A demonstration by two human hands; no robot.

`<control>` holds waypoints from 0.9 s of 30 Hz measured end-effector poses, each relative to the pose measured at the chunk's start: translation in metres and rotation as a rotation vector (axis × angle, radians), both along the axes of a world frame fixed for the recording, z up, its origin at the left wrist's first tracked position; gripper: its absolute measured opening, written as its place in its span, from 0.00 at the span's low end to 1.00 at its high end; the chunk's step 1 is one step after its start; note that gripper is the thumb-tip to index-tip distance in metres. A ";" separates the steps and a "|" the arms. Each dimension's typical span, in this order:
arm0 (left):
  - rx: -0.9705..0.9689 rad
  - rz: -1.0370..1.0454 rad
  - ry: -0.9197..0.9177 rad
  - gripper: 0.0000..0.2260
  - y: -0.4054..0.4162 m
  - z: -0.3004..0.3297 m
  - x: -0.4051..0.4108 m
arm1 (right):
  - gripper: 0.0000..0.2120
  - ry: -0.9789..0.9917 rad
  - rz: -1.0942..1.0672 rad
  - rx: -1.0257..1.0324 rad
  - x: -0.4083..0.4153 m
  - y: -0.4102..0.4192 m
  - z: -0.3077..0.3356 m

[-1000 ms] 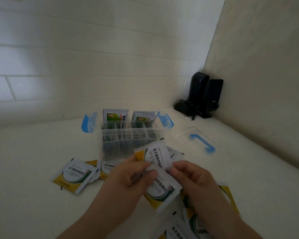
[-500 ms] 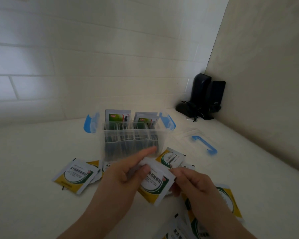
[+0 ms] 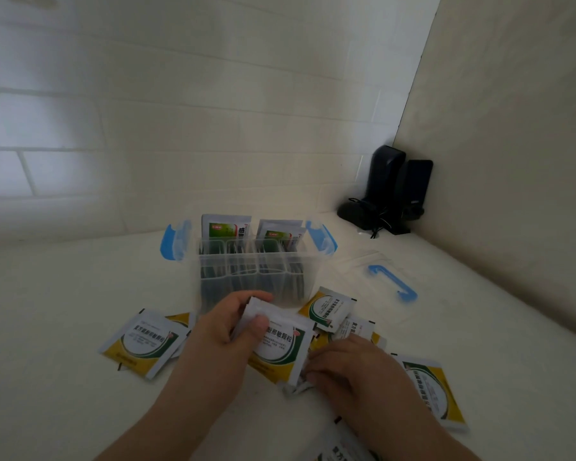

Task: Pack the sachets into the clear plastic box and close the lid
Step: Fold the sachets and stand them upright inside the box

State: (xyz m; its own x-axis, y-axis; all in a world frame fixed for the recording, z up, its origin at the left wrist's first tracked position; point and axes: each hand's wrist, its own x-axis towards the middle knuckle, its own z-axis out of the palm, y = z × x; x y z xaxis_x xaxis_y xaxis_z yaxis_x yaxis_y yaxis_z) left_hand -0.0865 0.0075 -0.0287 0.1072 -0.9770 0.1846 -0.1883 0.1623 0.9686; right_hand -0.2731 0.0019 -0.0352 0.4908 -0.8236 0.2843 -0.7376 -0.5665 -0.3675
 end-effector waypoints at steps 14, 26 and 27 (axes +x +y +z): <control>0.141 0.164 0.198 0.05 -0.007 -0.002 0.005 | 0.10 -0.062 -0.143 0.109 0.001 0.001 -0.007; 0.104 0.116 0.133 0.06 -0.006 -0.006 0.004 | 0.25 -0.309 -0.258 0.353 0.004 0.005 0.005; 0.106 0.117 0.138 0.06 -0.006 -0.006 0.004 | 0.25 -0.324 -0.259 0.344 0.004 0.005 0.005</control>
